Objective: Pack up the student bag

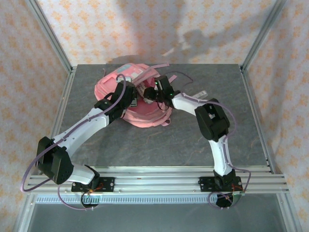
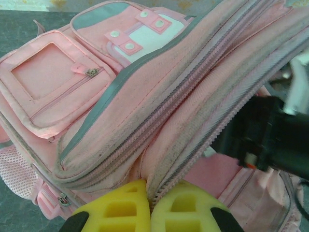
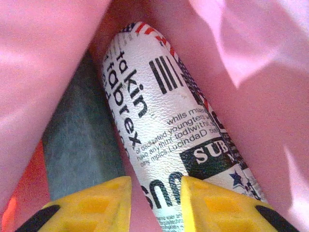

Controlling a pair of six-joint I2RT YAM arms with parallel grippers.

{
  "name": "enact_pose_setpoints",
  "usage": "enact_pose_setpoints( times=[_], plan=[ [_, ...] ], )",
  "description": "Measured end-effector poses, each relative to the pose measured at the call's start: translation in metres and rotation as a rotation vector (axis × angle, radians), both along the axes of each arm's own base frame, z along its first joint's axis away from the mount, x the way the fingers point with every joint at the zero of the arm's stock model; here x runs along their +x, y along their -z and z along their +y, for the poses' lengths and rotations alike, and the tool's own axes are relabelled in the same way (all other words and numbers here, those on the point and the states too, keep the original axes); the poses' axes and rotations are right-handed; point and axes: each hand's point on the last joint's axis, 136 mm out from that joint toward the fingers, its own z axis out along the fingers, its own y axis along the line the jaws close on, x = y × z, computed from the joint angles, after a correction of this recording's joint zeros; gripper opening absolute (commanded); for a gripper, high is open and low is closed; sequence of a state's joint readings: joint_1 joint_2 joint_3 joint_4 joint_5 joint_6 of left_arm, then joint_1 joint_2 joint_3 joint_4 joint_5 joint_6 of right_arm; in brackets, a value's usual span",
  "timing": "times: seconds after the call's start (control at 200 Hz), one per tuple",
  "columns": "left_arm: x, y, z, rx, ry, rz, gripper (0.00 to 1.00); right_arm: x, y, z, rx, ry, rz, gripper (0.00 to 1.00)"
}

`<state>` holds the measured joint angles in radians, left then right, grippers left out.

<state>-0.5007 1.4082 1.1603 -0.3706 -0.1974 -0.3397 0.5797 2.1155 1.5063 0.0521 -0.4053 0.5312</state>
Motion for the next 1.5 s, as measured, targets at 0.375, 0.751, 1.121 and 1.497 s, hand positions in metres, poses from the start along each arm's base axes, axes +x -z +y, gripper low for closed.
enact_pose_setpoints(
  times=[0.375,0.751,1.121,1.497],
  plan=[
    [-0.003,0.000,0.000,-0.001,0.003,-0.001,0.00,-0.033,0.009,-0.025,0.010,0.033,0.026,0.32],
    [-0.010,0.010,-0.003,-0.015,0.009,0.012,0.00,0.006,0.004,0.012,0.109,0.006,-0.012,0.32],
    [-0.015,0.012,-0.004,-0.037,0.006,-0.001,0.00,-0.010,-0.003,-0.001,0.077,0.006,-0.017,0.46],
    [-0.015,0.012,-0.004,-0.045,0.002,-0.002,0.00,-0.034,0.000,-0.014,0.068,0.004,0.007,0.26]
  ],
)
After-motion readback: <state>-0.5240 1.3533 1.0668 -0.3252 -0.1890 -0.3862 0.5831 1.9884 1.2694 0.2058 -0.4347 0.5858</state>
